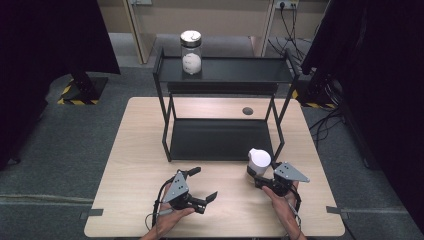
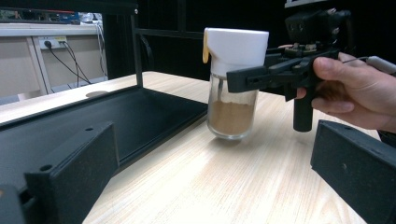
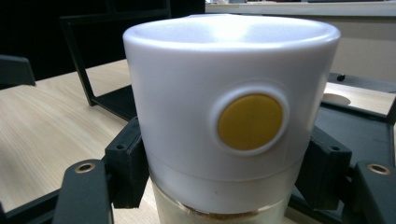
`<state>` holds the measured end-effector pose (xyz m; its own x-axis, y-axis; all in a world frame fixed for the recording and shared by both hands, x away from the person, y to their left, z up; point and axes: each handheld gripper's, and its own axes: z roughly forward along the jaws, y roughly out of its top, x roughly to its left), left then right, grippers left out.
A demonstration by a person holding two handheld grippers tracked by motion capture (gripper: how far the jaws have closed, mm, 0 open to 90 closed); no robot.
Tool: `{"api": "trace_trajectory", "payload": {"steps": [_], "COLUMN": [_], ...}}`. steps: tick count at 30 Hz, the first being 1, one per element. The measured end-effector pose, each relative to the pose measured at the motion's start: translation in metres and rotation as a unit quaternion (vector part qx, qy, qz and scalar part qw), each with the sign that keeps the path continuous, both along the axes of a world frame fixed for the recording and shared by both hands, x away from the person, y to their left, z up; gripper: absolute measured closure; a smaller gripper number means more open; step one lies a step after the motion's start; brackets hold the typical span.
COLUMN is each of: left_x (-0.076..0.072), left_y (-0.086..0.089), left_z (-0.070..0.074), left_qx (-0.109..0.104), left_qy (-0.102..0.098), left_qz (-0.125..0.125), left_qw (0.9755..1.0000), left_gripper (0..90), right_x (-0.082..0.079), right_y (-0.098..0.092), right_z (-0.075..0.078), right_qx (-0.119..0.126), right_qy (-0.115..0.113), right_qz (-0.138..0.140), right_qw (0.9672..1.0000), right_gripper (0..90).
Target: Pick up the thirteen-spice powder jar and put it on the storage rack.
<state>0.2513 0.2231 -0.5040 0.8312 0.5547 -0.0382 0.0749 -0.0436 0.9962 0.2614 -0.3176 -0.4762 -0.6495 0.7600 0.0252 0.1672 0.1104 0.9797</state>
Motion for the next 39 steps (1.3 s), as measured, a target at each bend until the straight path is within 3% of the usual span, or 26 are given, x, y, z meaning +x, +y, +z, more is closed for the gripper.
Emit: {"api": "trace_trajectory", "payload": {"steps": [11,19,39], "left_x": [0.0,0.0,0.0], "left_y": [0.0,0.001,0.001], "left_z": [-0.001,-0.001,-0.001], "left_qx": [0.0,-0.003,-0.003], "left_qy": [0.002,0.005,0.006], "left_qz": [0.001,0.004,0.006], "left_qw": [1.0,1.0,1.0], "left_gripper": [0.5,0.5,0.4], "right_x": [-0.002,-0.002,0.006], "right_y": [-0.004,-0.005,0.0], "right_z": [0.019,0.048,0.09], "right_qx": [0.001,0.0,0.002], "right_qy": [-0.011,-0.024,-0.022], "right_qz": [0.019,0.039,0.071], "right_qw": [0.9998,0.999,0.9973], "right_gripper": [30.8,30.8,30.8]}}
